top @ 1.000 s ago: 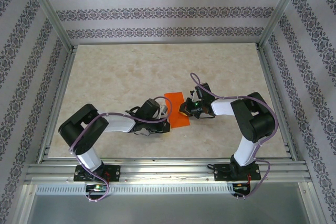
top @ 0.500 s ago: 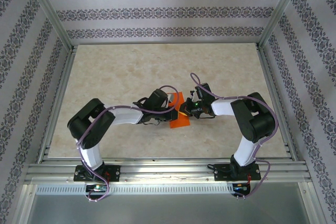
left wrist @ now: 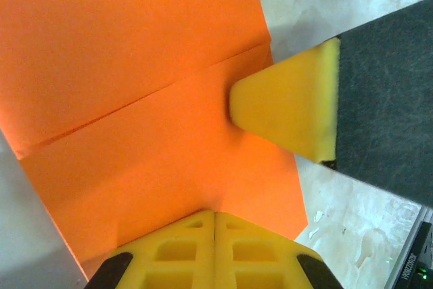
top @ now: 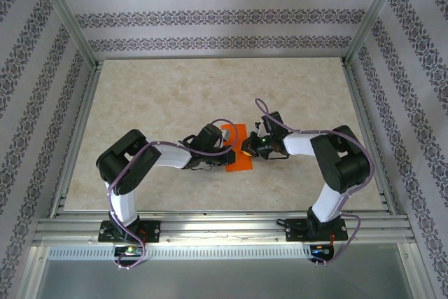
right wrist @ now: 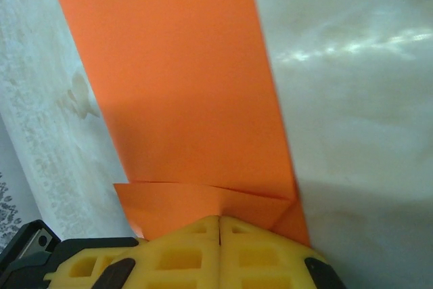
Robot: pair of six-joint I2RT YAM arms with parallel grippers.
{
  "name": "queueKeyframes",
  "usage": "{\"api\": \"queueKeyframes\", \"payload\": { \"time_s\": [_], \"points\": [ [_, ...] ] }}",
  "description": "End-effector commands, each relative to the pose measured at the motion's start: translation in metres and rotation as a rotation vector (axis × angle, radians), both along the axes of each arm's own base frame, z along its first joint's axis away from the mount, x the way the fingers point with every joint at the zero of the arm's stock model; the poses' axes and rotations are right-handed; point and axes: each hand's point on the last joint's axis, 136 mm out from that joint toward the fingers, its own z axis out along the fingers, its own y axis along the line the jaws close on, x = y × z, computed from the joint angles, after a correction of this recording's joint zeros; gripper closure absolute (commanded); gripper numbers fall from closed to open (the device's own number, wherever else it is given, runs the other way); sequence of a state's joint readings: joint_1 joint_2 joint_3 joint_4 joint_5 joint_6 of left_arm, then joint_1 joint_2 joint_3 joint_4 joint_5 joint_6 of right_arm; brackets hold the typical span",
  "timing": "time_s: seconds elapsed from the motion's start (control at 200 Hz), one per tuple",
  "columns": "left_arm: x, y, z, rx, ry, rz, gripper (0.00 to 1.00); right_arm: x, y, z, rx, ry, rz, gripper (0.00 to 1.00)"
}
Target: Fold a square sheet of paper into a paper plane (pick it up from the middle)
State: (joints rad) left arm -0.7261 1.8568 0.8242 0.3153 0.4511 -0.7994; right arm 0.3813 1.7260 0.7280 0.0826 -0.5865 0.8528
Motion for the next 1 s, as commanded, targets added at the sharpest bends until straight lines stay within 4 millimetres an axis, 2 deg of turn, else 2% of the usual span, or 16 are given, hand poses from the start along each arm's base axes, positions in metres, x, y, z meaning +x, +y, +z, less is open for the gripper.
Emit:
{"api": "queueKeyframes", "payload": {
  "time_s": [0.0, 0.145, 0.245, 0.37, 0.485, 0.754, 0.994],
  "points": [
    [-0.029, 0.029, -0.043, 0.114, 0.14, 0.019, 1.0, -0.003, -0.002, 0.013, 0.001, -0.038, 0.028, 1.0],
    [-0.029, 0.025, -0.04, 0.102, 0.132, -0.004, 1.0, -0.008, 0.019, 0.023, 0.039, -0.055, 0.102, 1.0],
    [-0.029, 0.025, -0.038, 0.104, 0.132, -0.009, 1.0, -0.011, 0.026, 0.013, 0.026, -0.033, 0.107, 1.0],
    [-0.028, 0.025, -0.036, 0.106, 0.126, -0.01, 1.0, -0.014, 0.013, -0.014, -0.022, 0.03, 0.069, 1.0],
    [-0.029, 0.027, -0.038, 0.111, 0.128, -0.009, 1.0, -0.013, 0.001, -0.026, -0.03, 0.058, 0.038, 1.0],
    [-0.032, 0.028, -0.041, 0.111, 0.133, -0.013, 1.0, 0.003, -0.013, -0.019, 0.002, 0.04, 0.001, 1.0],
    [-0.033, 0.027, -0.039, 0.112, 0.132, -0.027, 1.0, 0.025, -0.039, -0.015, 0.0, 0.026, -0.048, 1.0]
  ]
}}
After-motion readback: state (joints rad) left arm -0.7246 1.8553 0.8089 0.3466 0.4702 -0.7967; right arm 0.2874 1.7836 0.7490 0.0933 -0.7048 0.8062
